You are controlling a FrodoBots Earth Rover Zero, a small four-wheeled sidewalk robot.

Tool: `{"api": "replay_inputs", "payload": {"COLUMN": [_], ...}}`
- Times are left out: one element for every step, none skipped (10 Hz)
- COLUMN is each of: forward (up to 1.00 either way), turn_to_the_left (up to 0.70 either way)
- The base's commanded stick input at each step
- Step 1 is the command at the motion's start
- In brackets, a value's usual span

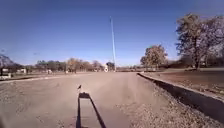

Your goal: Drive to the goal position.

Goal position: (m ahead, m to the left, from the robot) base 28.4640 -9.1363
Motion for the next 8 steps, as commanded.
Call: {"api": "replay_inputs", "payload": {"forward": [0.5,0.5,0.5,0.5,0.5,0.5,0.5,0.5], "turn_to_the_left": [0.0,0.0,0.0,0.0,0.0,0.0,0.0,0.0]}}
